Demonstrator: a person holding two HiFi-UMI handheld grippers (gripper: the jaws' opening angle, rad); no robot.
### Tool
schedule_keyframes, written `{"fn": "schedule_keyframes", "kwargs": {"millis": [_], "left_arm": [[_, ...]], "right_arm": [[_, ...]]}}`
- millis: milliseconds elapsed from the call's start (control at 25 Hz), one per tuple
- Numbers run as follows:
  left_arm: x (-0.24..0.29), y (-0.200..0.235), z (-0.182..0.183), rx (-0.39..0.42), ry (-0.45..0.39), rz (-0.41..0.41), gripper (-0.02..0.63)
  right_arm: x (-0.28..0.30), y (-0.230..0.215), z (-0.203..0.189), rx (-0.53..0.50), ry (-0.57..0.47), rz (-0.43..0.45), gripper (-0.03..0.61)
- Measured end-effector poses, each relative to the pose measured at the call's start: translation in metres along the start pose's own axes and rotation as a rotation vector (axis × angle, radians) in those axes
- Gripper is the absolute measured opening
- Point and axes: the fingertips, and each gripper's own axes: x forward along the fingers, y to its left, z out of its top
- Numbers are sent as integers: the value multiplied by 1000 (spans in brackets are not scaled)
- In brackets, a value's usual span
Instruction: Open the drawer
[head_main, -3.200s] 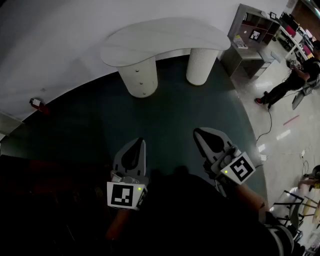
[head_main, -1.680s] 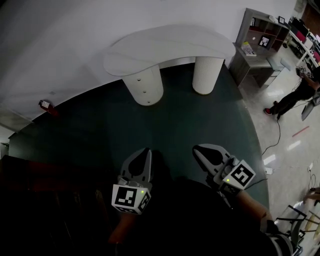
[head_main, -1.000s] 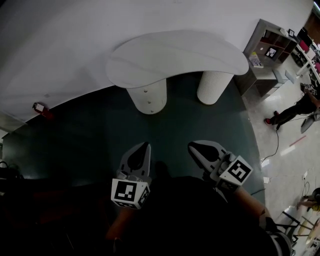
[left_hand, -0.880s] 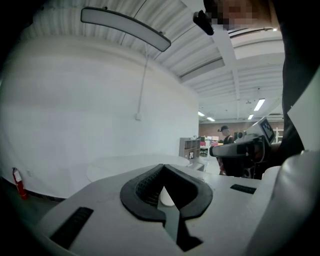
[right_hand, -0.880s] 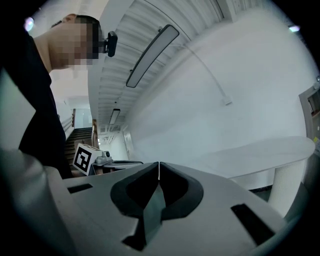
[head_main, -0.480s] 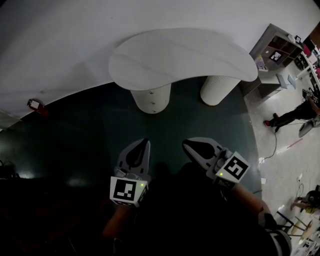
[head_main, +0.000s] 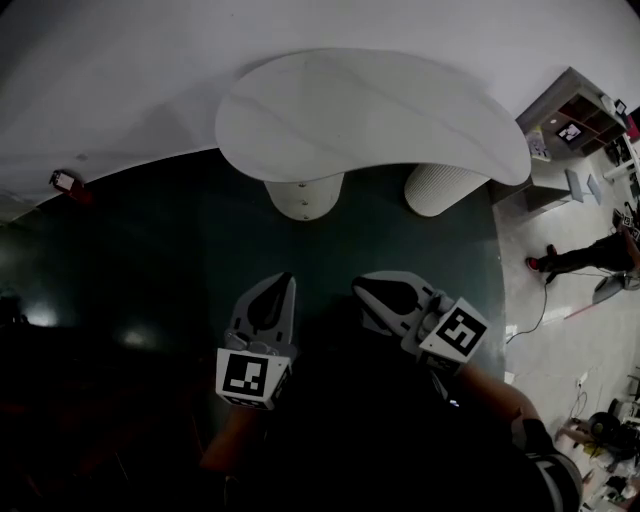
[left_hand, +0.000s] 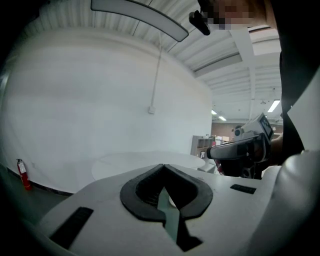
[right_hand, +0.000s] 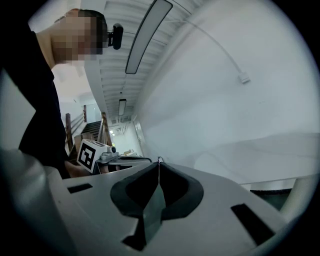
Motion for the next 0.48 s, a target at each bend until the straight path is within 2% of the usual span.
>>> {"fn": "schedule_keyframes", "kwargs": {"millis": [160, 280, 480], "left_arm": [[21, 5, 11, -27, -22, 76, 11], [34, 7, 0, -19, 12, 115, 11], [54, 29, -9, -59, 32, 182, 11]], "right_arm": [[4, -33, 5, -10, -3, 54, 17], [6, -58, 5, 4, -2, 82, 17], [25, -89, -7, 21, 48, 114, 17]]}}
